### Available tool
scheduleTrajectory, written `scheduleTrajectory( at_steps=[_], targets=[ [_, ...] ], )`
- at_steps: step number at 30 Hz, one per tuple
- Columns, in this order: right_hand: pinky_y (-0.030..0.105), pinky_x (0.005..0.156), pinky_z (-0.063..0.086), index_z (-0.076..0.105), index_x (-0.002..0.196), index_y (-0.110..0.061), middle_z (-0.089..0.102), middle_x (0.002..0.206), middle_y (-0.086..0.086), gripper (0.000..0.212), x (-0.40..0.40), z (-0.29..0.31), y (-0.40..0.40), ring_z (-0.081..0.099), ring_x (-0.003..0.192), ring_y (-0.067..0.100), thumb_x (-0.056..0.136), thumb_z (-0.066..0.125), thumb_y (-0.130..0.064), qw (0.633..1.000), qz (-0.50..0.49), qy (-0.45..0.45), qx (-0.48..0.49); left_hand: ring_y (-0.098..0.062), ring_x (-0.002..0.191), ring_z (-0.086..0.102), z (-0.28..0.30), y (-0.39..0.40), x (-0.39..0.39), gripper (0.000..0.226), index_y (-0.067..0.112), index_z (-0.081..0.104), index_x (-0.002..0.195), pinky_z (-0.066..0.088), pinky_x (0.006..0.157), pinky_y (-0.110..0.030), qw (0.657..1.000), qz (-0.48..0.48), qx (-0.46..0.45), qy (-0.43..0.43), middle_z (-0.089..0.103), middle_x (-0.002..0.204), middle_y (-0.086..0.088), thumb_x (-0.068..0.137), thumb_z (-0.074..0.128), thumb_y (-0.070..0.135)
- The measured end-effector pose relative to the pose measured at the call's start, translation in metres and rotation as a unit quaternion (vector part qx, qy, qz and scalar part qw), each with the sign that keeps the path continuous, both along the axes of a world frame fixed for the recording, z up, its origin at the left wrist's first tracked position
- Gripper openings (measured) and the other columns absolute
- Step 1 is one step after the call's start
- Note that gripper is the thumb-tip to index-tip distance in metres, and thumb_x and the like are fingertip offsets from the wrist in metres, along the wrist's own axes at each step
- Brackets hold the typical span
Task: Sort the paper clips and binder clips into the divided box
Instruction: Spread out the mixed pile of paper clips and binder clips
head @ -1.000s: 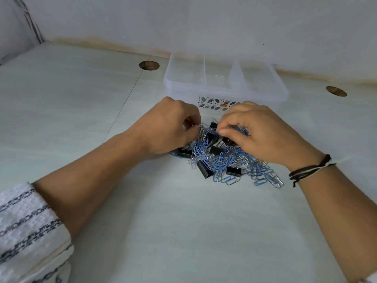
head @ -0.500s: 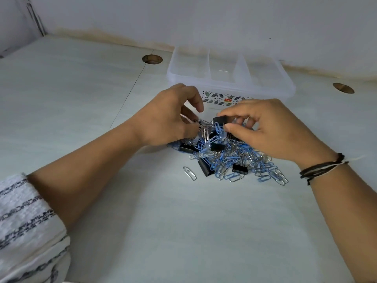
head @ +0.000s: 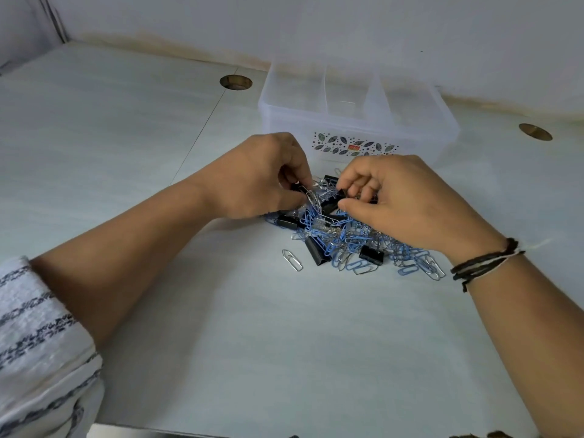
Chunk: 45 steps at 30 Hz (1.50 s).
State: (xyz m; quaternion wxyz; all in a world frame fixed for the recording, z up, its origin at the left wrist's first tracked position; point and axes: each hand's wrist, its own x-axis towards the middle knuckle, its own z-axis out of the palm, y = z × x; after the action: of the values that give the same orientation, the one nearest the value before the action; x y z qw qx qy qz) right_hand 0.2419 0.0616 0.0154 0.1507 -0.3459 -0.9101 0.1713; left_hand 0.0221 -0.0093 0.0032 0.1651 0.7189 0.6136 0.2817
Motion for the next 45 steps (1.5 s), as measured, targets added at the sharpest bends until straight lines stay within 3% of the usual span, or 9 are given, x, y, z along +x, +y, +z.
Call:
scheduleTrajectory(
  at_steps=[10,13,19,22,25,30,34,41,45],
  targets=[
    [0.042,0.082,0.063,0.071,0.105,-0.013,0.077,0.08,0.007,0.026,0.012,0.015,0.008,0.077,0.074,0.024,0.084,0.077,0.001,0.944,-0.075,0.22,-0.234,-0.013,0.068,0.074,0.006,-0.001,-0.002,0.021,0.015,0.071,0.089,0.061,0.071,-0.029,0.994,0.069,0.013,-0.078,0.078,0.081,0.001,0.079,0.085,0.026],
    [0.04,0.084,0.061,0.076,0.103,-0.025,0.078,0.082,-0.002,0.023,0.03,0.021,0.022,0.077,0.08,0.019,0.085,0.074,-0.011,0.969,-0.137,0.156,-0.135,-0.014,0.066,0.076,0.009,-0.001,-0.007,0.012,0.013,0.069,0.093,0.062,0.068,-0.026,0.991,0.072,-0.001,-0.11,0.077,0.079,-0.002,0.086,0.078,0.01],
    [0.029,0.075,0.047,0.077,0.095,-0.029,0.076,0.089,-0.005,0.015,0.065,0.027,0.04,0.069,0.093,0.018,0.09,0.064,-0.022,0.972,-0.224,-0.034,-0.058,-0.025,0.087,0.07,0.011,-0.003,-0.028,0.017,0.015,0.074,0.1,0.057,0.083,-0.042,0.989,0.12,-0.018,0.079,0.076,0.089,-0.003,0.094,0.058,0.013],
    [0.025,0.076,0.044,0.075,0.105,-0.025,0.073,0.094,-0.005,0.017,0.061,0.025,0.036,0.066,0.092,0.017,0.089,0.067,-0.026,0.973,-0.222,-0.059,-0.028,-0.031,0.091,0.064,0.009,-0.003,-0.029,0.023,0.018,0.076,0.101,0.055,0.081,-0.042,0.98,0.141,-0.028,0.137,0.073,0.094,-0.006,0.096,0.054,0.022],
    [0.028,0.077,0.047,0.075,0.091,-0.027,0.073,0.085,-0.01,0.015,0.045,0.028,0.023,0.068,0.083,0.014,0.085,0.071,-0.04,0.979,-0.201,-0.037,0.02,-0.03,0.096,0.063,0.007,-0.002,-0.028,0.027,0.022,0.072,0.116,0.055,0.084,-0.046,0.97,0.165,0.01,0.179,0.063,0.114,-0.004,0.095,0.059,0.033],
    [0.036,0.076,0.059,0.073,0.077,-0.023,0.074,0.073,-0.006,0.048,0.014,0.016,0.002,0.071,0.072,0.014,0.074,0.072,-0.071,0.981,-0.159,-0.109,-0.007,-0.021,0.083,0.063,0.003,0.014,0.007,0.031,0.021,0.069,0.119,0.056,0.077,-0.039,0.976,0.125,0.092,0.153,0.066,0.11,-0.001,0.096,0.058,0.039],
    [0.041,0.079,0.06,0.073,0.082,-0.022,0.074,0.078,-0.002,0.031,0.009,0.013,0.003,0.071,0.078,0.02,0.081,0.075,-0.053,0.984,-0.148,-0.099,-0.006,-0.023,0.095,0.064,-0.005,0.028,0.027,0.044,0.023,0.07,0.125,0.056,0.085,-0.041,0.989,0.043,0.031,0.137,0.068,0.11,-0.004,0.091,0.058,0.049],
    [0.031,0.072,0.052,0.07,0.108,-0.024,0.067,0.089,-0.008,0.029,0.018,0.016,0.01,0.064,0.075,0.01,0.082,0.078,-0.034,0.984,-0.124,-0.08,-0.096,-0.007,0.082,0.058,0.002,0.042,0.029,0.02,0.021,0.077,0.105,0.049,0.074,-0.023,0.996,-0.015,-0.015,0.09,0.07,0.099,0.002,0.091,0.071,0.035],
    [0.027,0.064,0.046,0.072,0.098,-0.026,0.065,0.082,-0.007,0.018,0.035,0.026,0.02,0.061,0.069,0.011,0.081,0.079,-0.028,0.986,-0.138,-0.034,-0.085,-0.014,0.091,0.063,0.0,0.04,0.023,0.013,0.018,0.07,0.096,0.053,0.08,-0.031,0.996,-0.03,-0.043,0.075,0.068,0.096,0.005,0.092,0.071,0.03]
  ],
)
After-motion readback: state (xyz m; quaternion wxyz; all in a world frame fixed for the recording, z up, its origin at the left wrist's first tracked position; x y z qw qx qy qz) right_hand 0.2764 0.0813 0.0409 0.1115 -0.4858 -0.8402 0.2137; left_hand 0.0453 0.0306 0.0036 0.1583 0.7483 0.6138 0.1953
